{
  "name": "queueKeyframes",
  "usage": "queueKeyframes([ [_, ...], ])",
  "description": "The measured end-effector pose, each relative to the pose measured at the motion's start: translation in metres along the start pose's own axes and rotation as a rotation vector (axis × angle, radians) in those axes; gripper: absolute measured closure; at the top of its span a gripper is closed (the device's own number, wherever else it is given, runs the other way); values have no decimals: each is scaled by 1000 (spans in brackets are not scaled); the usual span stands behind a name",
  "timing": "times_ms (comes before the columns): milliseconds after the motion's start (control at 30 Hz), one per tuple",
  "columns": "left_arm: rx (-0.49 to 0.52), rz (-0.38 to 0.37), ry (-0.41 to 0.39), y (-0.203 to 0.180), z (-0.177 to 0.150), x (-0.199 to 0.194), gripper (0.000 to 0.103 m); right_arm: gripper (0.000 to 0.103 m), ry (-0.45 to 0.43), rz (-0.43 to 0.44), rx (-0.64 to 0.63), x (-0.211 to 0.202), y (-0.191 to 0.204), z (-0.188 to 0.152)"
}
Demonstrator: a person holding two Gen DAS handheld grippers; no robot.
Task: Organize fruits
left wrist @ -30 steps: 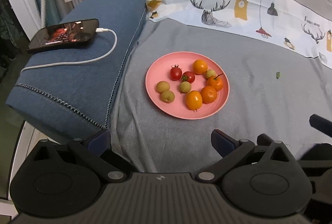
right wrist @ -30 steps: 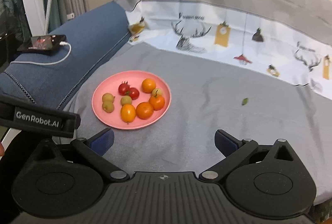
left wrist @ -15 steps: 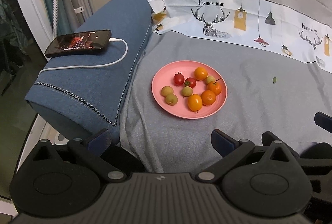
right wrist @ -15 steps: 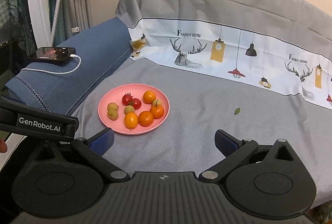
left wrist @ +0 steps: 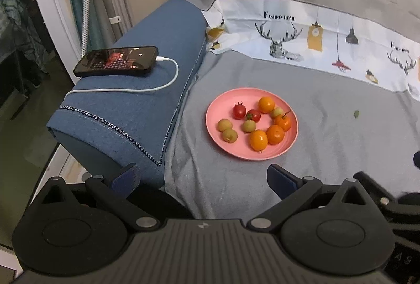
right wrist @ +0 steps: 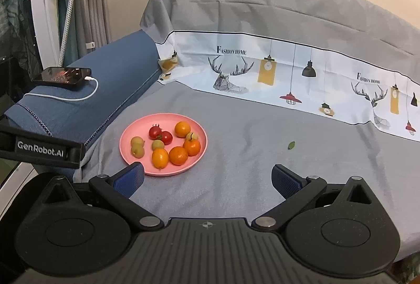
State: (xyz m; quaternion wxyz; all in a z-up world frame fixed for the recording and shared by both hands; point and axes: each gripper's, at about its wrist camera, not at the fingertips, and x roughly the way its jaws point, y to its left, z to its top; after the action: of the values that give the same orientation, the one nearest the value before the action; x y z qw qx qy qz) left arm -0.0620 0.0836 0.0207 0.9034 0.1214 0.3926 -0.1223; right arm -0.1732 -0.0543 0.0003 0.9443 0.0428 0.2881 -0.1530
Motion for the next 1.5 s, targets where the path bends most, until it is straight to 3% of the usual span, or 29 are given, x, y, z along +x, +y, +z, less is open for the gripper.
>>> queueKeyframes([
  [200,17,21,31,0,-3,5,0,1,1,-2,-5,-1,1,0],
  [1500,25,28,35,0,-3,9,0,1,4,1,-11,2,2,0],
])
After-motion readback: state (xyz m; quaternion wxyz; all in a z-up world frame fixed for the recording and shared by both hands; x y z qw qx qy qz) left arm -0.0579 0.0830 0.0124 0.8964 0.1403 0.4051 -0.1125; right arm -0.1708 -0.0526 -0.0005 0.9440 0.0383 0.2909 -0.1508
